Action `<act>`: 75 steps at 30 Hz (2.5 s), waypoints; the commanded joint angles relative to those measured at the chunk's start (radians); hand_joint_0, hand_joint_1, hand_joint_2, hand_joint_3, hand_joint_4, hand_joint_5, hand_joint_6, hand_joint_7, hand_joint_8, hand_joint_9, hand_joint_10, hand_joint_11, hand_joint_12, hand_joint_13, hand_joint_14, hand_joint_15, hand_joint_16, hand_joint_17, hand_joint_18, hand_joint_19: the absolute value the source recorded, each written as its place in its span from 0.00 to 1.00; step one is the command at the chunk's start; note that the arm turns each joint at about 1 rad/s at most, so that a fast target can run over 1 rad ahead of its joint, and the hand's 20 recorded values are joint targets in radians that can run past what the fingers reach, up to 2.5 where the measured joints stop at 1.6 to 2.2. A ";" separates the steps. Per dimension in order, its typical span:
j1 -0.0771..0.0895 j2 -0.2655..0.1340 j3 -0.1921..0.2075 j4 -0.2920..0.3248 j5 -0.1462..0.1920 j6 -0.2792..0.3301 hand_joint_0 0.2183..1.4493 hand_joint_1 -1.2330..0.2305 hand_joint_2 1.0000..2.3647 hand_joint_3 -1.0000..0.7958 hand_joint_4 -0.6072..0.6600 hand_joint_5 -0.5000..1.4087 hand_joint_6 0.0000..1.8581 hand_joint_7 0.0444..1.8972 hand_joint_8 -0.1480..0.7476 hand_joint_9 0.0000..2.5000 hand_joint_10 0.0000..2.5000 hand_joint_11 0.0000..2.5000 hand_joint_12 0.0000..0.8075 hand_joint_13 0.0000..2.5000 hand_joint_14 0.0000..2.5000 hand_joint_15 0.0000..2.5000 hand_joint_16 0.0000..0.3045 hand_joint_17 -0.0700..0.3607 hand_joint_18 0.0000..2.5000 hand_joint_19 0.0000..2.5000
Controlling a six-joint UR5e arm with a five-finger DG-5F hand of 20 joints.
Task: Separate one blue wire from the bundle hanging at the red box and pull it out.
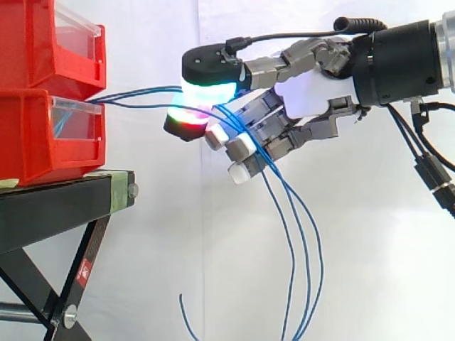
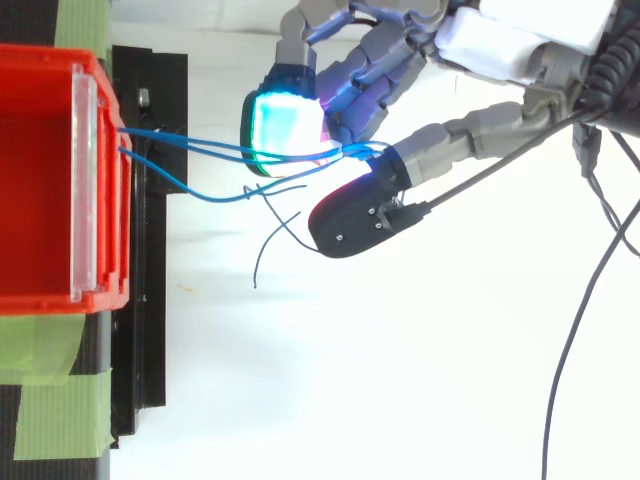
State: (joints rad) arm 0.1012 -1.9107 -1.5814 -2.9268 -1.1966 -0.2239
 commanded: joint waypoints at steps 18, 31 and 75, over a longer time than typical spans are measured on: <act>0.000 -0.001 0.000 0.003 0.000 -0.002 0.33 0.34 0.01 0.38 0.61 0.15 0.50 0.51 0.56 0.42 0.01 0.52 0.55 0.47 0.01 0.46 0.19 0.46 0.34 0.27; 0.002 0.001 0.000 0.003 0.000 -0.002 0.30 0.44 0.00 0.49 0.63 0.16 0.50 0.54 0.64 0.49 0.00 0.52 0.65 0.50 0.01 0.45 0.24 0.54 0.39 0.27; 0.005 0.001 0.000 0.003 0.002 0.000 0.29 0.46 0.01 0.50 0.65 0.17 0.50 0.53 0.65 0.51 0.00 0.53 0.66 0.50 0.01 0.45 0.24 0.55 0.39 0.27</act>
State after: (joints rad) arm 0.1058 -1.9109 -1.5814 -2.9238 -1.1950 -0.2240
